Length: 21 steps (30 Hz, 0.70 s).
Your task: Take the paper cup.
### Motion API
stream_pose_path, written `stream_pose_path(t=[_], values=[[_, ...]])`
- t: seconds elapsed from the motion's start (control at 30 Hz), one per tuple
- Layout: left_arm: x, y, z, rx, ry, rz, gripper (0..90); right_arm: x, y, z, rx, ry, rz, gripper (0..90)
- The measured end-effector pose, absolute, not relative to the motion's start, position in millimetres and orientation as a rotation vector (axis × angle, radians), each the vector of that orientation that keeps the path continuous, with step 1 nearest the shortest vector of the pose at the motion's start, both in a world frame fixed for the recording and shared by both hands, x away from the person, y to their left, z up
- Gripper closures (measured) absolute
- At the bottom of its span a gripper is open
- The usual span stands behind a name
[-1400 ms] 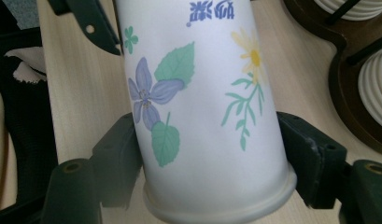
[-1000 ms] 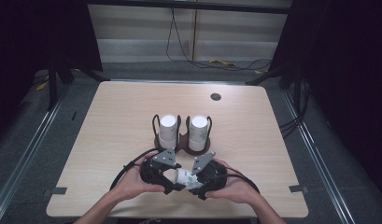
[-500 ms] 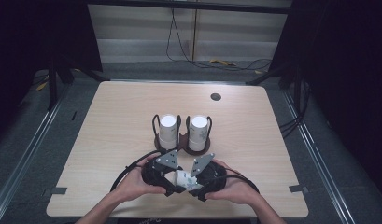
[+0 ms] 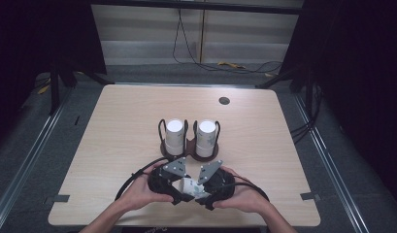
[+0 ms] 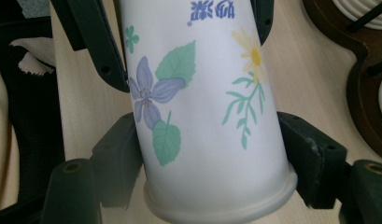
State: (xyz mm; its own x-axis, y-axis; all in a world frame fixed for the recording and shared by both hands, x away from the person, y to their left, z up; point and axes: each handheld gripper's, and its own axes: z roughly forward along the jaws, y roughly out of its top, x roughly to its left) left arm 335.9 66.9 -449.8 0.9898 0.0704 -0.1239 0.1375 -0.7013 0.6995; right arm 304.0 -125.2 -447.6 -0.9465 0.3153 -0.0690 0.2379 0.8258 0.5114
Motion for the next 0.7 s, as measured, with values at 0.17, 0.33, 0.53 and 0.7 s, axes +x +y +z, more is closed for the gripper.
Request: stream_pose_path(t=[0.17,0.33,0.53,0.7], values=[[336,67,-449,2.349,0.111,-0.107,34.8,304,-126,-449,0.436,2.857,0.775,26.1],[336,69,-447,2.346,0.097,-0.113,36.4,305,-128,-450,0.455,2.867,0.816,23.0],[336,71,-446,2.328,0.103,-0.121,36.6,307,-135,-449,0.465,2.867,0.895,19.3],[338,75,-444,2.303,0.126,-0.126,36.6,309,-141,-450,0.497,2.863,0.942,16.8]])
